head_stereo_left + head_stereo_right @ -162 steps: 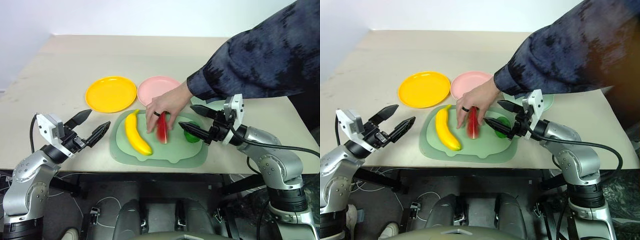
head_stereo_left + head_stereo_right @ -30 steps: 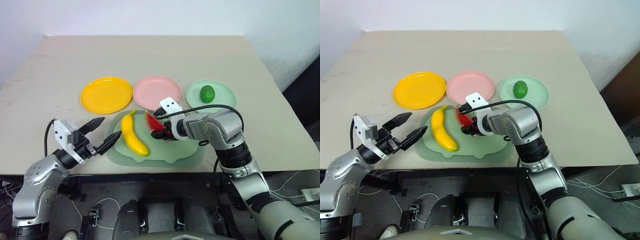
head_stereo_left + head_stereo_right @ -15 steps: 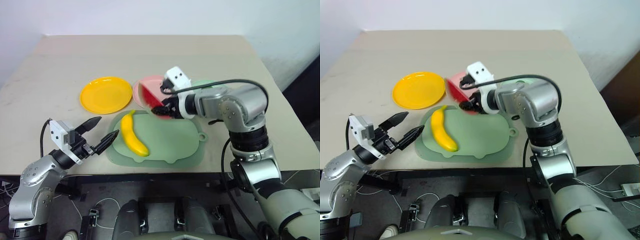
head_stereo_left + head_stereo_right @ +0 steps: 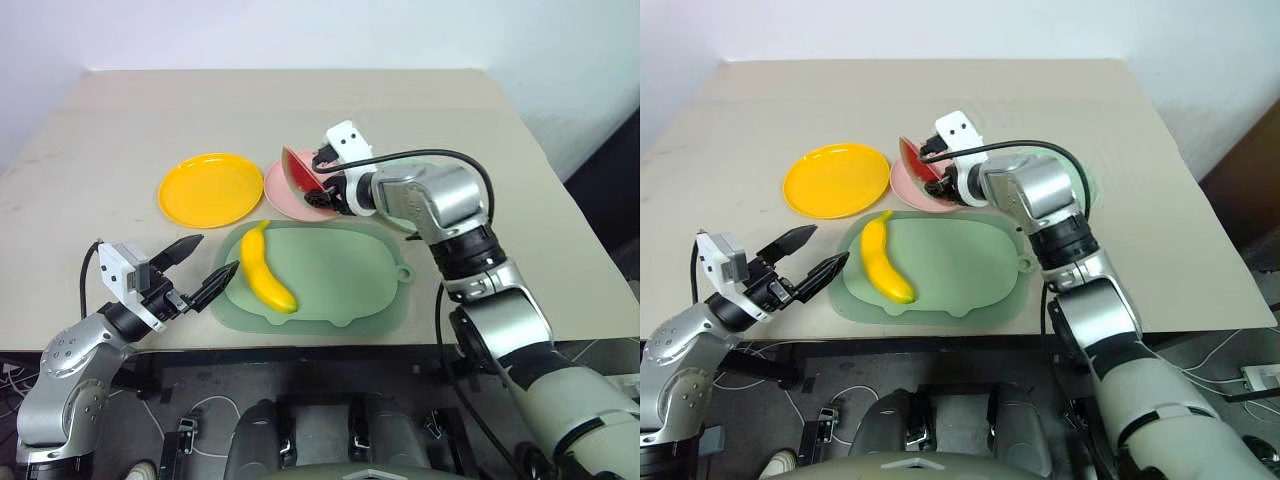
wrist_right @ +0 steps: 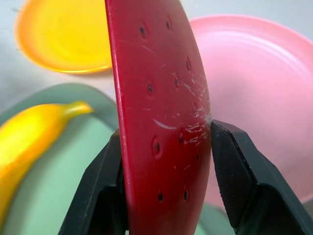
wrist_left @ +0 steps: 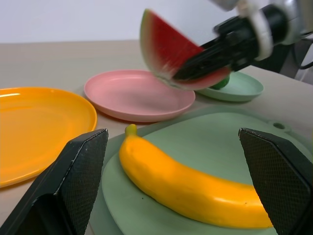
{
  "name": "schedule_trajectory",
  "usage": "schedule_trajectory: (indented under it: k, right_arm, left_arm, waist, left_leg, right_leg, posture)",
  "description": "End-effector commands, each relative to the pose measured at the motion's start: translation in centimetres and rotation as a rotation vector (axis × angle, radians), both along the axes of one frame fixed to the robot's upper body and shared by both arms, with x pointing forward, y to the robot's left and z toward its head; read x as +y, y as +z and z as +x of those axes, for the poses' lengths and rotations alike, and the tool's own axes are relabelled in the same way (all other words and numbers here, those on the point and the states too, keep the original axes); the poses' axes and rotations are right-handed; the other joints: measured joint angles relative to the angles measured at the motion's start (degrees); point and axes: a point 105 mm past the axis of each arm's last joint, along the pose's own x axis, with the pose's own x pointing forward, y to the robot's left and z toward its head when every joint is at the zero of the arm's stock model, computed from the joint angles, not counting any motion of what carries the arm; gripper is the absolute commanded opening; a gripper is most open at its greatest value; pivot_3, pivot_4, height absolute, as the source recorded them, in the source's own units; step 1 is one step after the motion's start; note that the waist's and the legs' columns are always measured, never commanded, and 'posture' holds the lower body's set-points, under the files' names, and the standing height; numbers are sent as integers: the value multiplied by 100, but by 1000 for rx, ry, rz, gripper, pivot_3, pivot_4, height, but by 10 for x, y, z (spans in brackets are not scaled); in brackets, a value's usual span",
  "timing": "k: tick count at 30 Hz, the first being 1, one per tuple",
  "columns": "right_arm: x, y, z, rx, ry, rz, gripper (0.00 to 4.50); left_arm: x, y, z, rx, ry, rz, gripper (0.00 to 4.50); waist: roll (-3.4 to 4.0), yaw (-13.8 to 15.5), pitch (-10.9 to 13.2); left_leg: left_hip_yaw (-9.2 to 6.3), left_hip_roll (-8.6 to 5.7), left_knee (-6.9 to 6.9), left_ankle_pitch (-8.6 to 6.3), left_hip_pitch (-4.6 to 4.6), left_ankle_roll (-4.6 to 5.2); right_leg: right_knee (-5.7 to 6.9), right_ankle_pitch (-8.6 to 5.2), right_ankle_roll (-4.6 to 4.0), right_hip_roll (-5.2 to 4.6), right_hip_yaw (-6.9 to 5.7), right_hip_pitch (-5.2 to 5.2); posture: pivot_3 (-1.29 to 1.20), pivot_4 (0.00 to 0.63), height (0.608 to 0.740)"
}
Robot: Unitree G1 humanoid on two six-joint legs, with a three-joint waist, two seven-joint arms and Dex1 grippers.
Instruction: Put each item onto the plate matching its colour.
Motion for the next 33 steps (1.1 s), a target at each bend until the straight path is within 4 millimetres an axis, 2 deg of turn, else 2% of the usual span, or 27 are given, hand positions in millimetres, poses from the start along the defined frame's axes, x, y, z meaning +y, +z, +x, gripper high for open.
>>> schedule_trajectory:
  k: [1,9,13,16,17,25,30,33]
  right_arm:
    - [6,18,16,-93,-5,-4,1974]
    - [10,10,36,-130,-51,-51,1974]
    - [12,10,39,-140,-62,-47,3257]
    - [14,18,40,-164,-51,-36,4268]
    - [14,20,41,-172,-48,-28,4472]
    - [7,39,39,-217,-19,38,4472]
    - [-3,42,20,-226,31,97,4472]
    - [-15,44,0,-229,58,186,4472]
  left_arm:
    - [-3,11,-4,-46,-5,4,4500]
    - [-4,11,-7,-42,-4,5,4500]
    - [-4,11,-8,-36,-2,11,4500]
    - [-2,11,-9,-39,9,13,4500]
    - [-2,11,-9,-39,10,14,4500]
    - [-2,13,-9,-36,9,14,4500]
    - [1,14,-8,-35,4,20,4500]
    - [0,15,-7,-34,0,18,4500]
  waist:
    - [0,-1,0]
    - [2,-4,1]
    - [2,-8,1]
    - [3,-7,2]
    - [3,-8,2]
    - [4,-5,2]
    - [2,6,1]
    - [2,18,1]
  left_leg:
    - [1,0,0,0,-1,0]
    - [0,1,1,1,-5,-1]
    - [0,1,2,1,-7,-1]
    - [0,1,2,1,-8,-2]
    - [0,1,2,1,-8,-2]
    - [-2,2,3,1,-11,-2]
    - [-5,3,4,1,-12,-2]
    - [-8,3,5,1,-12,-2]
  right_leg:
    - [1,0,0,0,0,-1]
    - [3,0,0,1,1,-5]
    - [3,0,0,1,1,-7]
    - [4,0,0,1,1,-8]
    - [4,0,0,1,1,-8]
    - [4,0,0,1,1,-9]
    - [2,0,0,0,1,-8]
    - [3,0,0,0,0,-7]
  posture:
    - [0,150,695]
    - [0,150,695]
    - [0,150,695]
    - [0,150,695]
    - [0,150,695]
    - [0,150,695]
    - [0,150,695]
    - [0,150,695]
